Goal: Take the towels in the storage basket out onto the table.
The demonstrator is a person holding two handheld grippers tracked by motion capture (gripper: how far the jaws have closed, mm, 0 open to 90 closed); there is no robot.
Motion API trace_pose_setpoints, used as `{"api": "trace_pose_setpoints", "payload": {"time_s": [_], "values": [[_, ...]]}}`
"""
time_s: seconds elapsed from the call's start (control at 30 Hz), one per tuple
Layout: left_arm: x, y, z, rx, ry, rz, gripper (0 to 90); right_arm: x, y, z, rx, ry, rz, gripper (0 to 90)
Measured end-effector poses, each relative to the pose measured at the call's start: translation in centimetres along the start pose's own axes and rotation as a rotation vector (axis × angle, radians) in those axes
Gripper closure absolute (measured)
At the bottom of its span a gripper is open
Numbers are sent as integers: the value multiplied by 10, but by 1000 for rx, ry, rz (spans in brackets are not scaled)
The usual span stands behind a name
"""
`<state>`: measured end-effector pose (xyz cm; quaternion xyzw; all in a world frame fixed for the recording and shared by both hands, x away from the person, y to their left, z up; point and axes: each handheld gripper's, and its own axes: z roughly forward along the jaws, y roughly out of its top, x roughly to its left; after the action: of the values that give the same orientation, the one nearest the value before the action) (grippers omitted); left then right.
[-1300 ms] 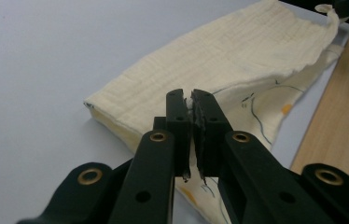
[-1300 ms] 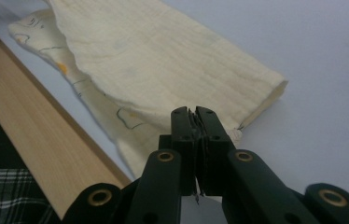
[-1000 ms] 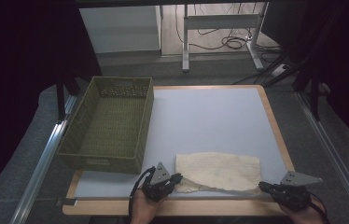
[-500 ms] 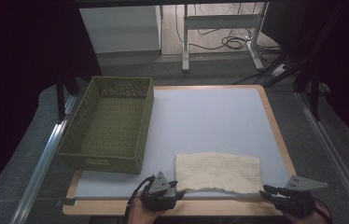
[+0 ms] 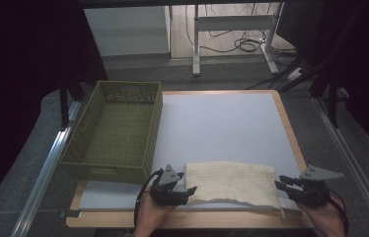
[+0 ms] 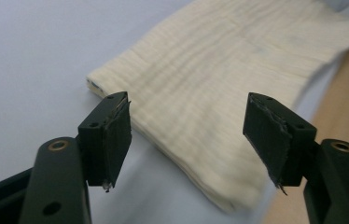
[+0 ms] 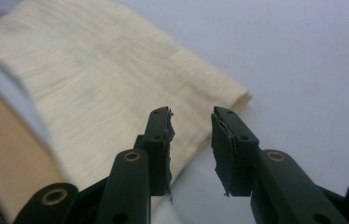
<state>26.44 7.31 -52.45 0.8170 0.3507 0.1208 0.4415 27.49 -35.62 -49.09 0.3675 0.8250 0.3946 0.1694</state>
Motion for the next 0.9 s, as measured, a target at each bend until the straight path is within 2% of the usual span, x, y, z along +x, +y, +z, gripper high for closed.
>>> {"api": "trace_pose_setpoints", "payload": {"time_s": [0.17, 0.27, 0.3, 0.4, 0.5, 0.63, 0.73, 0.8, 0.9], "values": [[11, 9, 18, 24, 55, -8, 355, -13, 12, 24, 13, -60, 12, 662], [18, 8, 24, 27, 67, -36, 360, -21, 13, 35, 25, -65, 40, 669], [20, 7, 25, 30, 73, -40, 362, -23, 13, 39, 36, -62, 49, 688], [23, 4, 27, 32, 85, -53, 364, -26, 10, 46, 50, -50, 50, 845], [25, 4, 27, 25, 85, -65, 373, -27, 11, 49, 48, -61, 44, 885], [26, 7, 26, 10, 83, -73, 392, -31, 20, 48, 24, -90, 34, 886], [27, 9, 26, 6, 85, -80, 400, -35, 20, 54, 67, -80, 40, 876], [28, 10, 26, 3, 87, -87, 404, -35, 19, 55, 69, -82, 40, 837], [31, 14, 25, -4, 93, -96, 419, -36, 20, 47, 23, -99, 52, 745]]}}
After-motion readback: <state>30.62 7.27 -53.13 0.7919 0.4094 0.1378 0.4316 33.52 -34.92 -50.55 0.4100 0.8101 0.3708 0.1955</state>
